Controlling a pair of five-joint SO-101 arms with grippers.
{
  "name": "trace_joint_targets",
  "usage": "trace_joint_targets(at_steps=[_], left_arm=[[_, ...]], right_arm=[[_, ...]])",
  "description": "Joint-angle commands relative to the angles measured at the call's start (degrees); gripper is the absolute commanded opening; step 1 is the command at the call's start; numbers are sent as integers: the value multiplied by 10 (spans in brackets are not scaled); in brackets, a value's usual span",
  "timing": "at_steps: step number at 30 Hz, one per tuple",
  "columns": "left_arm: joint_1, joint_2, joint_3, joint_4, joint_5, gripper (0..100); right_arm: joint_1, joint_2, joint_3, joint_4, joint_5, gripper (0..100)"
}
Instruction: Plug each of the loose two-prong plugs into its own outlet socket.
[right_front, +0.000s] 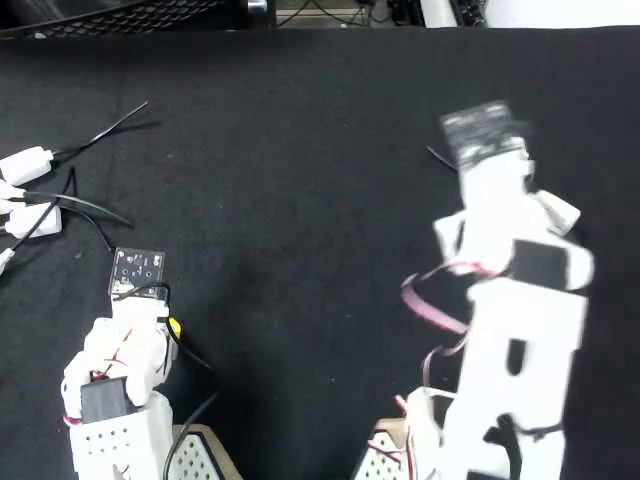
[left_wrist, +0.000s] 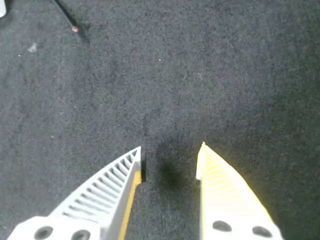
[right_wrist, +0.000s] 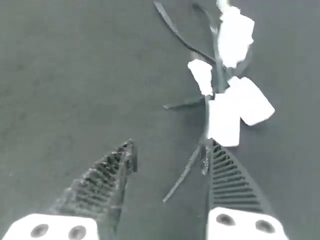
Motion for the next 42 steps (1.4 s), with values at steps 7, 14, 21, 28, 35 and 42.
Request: trace_joint_targets(at_steps=[7,14,21,28,35,42], left_arm=[[5,0,9,4,1,184],[5,0,9,4,1,184],[3,0,9,4,1,184],[3,0,9,4,1,184],[3,0,9,4,1,184],[3,0,9,4,1,184]], right_arm=[[118,149,-138,62,50,220],[143,246,-247,76,59,220],[149,339,-290,128,85,220],[160,367,-305,142,85,220],[162,369,-269,140,86,219],[162,369,-229,113,86,218]])
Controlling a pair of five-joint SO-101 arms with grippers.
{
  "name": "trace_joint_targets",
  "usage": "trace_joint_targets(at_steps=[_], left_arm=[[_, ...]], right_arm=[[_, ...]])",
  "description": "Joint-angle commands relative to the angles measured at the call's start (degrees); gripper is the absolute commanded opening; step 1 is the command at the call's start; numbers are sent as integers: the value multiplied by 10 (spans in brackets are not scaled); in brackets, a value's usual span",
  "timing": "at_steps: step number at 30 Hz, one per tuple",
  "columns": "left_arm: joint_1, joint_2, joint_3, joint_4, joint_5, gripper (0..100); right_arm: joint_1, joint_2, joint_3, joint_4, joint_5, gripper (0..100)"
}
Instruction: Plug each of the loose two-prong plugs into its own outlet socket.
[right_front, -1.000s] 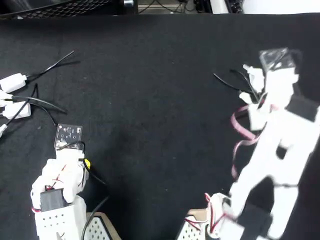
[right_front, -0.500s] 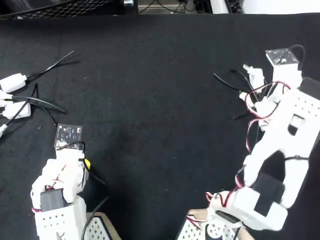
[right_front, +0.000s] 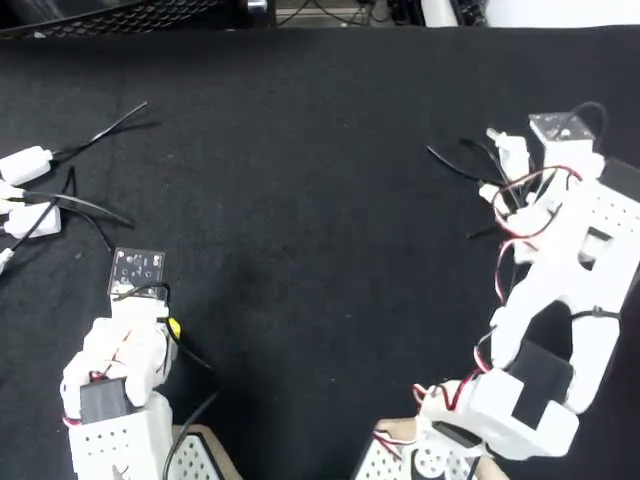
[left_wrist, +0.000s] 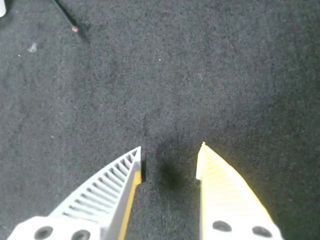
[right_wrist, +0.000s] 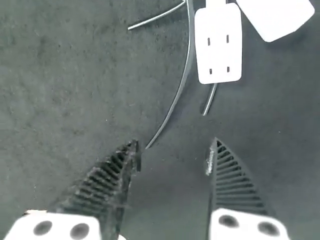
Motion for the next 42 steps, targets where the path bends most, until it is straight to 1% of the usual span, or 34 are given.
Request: trace_joint_targets(at_steps=[1,5,12,15,18,25,33,38,42], left_arm=[[3,0,9,4,1,184],[3,0,9,4,1,184],[3,0,9,4,1,184],[3,0,9,4,1,184],[3,0,9,4,1,184],[3,0,9,4,1,184],[3,0,9,4,1,184],[3,0,9,4,1,184],[3,0,9,4,1,184]], right_arm=[[5,-3,10,-28,7,219],[3,-3,36,-62,53,219],[2,2,68,-156,62,219],[3,36,64,-168,110,219],[13,89,42,-166,160,217],[56,181,-83,-165,207,217],[61,252,-188,-124,217,217],[50,295,-209,-120,215,217],[31,306,-211,-121,188,216]])
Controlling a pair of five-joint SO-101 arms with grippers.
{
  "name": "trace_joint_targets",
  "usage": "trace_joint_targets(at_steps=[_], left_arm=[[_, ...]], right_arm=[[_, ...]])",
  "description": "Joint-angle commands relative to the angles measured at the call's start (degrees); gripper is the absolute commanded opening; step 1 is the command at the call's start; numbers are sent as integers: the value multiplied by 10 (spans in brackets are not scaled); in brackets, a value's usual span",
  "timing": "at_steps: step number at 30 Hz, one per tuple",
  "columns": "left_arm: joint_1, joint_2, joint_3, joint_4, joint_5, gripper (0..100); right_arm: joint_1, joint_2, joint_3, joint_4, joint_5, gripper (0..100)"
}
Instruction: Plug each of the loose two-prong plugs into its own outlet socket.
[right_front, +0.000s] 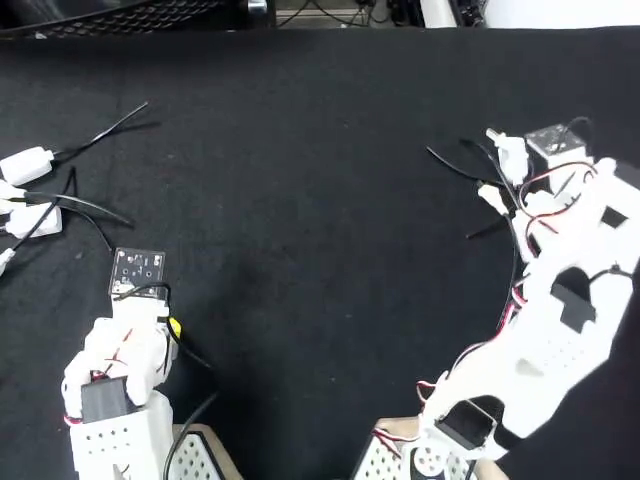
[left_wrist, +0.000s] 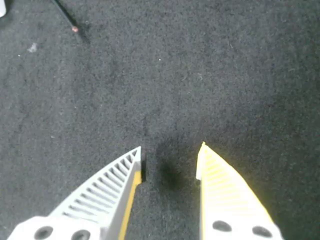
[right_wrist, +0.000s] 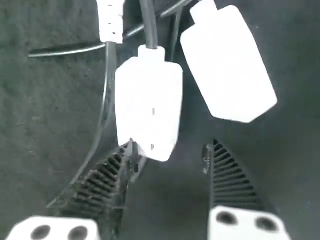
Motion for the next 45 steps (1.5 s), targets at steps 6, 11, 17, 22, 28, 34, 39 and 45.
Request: trace_joint_targets(at_steps=[6,11,17,22,28,34,39,45], left_arm=[[4,0,9,4,1,184],[5,0,9,4,1,184],[5,0,9,4,1,184],[5,0,9,4,1,184],[5,0,9,4,1,184],[3,0,9,4,1,184],[3,0,9,4,1,184],[3,0,9,4,1,184]], right_arm=[[-70,-7,-29,13,-41,216],[-85,-6,-29,11,-52,216],[-70,5,-25,-18,-49,216],[-67,36,-28,-18,-37,216],[-67,46,-29,-18,-36,215],[-72,44,-72,26,-35,127],[-89,46,-128,71,-37,13],[-108,44,-153,119,-37,25]])
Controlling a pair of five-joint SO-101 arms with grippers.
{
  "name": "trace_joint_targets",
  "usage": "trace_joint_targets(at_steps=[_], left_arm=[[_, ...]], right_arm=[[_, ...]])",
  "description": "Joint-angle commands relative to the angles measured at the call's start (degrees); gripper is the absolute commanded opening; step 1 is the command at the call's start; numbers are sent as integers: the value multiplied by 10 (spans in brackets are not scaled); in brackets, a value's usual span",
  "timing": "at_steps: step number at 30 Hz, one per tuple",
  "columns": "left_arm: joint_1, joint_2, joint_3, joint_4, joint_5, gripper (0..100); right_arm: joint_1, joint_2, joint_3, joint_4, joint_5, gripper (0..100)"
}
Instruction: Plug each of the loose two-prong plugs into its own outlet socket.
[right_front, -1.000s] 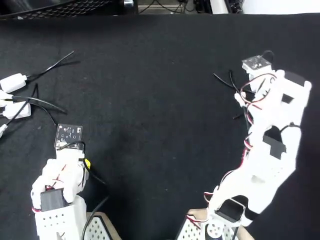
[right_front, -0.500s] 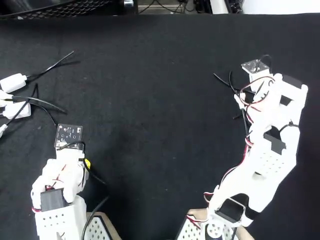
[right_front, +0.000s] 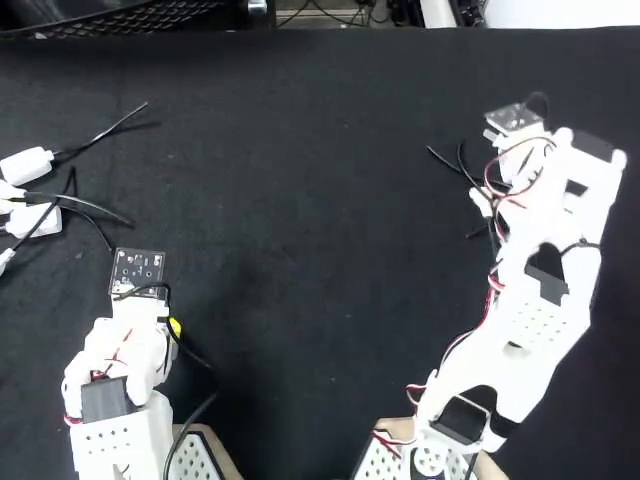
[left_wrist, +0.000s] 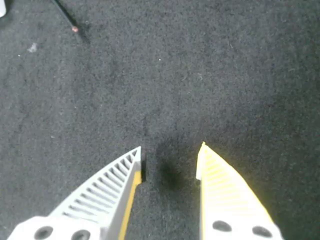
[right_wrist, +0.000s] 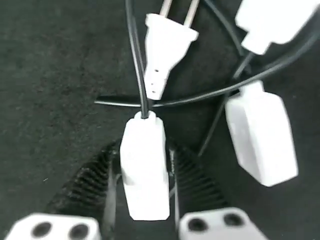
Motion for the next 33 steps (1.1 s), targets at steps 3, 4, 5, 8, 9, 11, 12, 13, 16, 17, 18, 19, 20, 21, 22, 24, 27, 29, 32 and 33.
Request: trace_joint_targets(at_steps=[3,4,5,8,9,11,12,13,16,17,18,19,20,21,22,24,27,29,32,33], left_arm=[[5,0,9,4,1,184],[5,0,9,4,1,184],[5,0,9,4,1,184],[5,0,9,4,1,184],[5,0,9,4,1,184],[4,0,9,4,1,184],[4,0,9,4,1,184],[3,0,9,4,1,184],[3,0,9,4,1,184],[4,0,9,4,1,184],[4,0,9,4,1,184],[4,0,9,4,1,184],[4,0,9,4,1,184],[4,0,9,4,1,184],[4,0,9,4,1,184],[4,0,9,4,1,184],[3,0,9,4,1,184],[3,0,9,4,1,184],[3,0,9,4,1,184],[3,0,9,4,1,184]], right_arm=[[-32,-9,-56,62,4,25],[-37,-9,-69,84,4,25],[-46,-9,-87,109,4,25],[-80,-9,-138,168,3,25],[-90,-12,-151,168,-10,25],[-107,-28,-167,166,-48,25],[-122,-34,-169,165,-61,25],[-141,-41,-168,165,-71,25],[-200,-53,-143,166,-90,11],[-224,-55,-132,166,-98,12],[-249,-57,-124,166,-106,12],[-274,-57,-119,166,-117,12],[-300,-56,-116,165,-127,12],[-324,-54,-115,165,-138,12],[-349,-53,-114,164,-148,12],[-401,-52,-110,161,-163,12],[-471,-52,-109,142,-179,12],[-514,-52,-109,126,-190,12],[-568,-51,-109,106,-207,12],[-585,-49,-109,100,-213,12]])
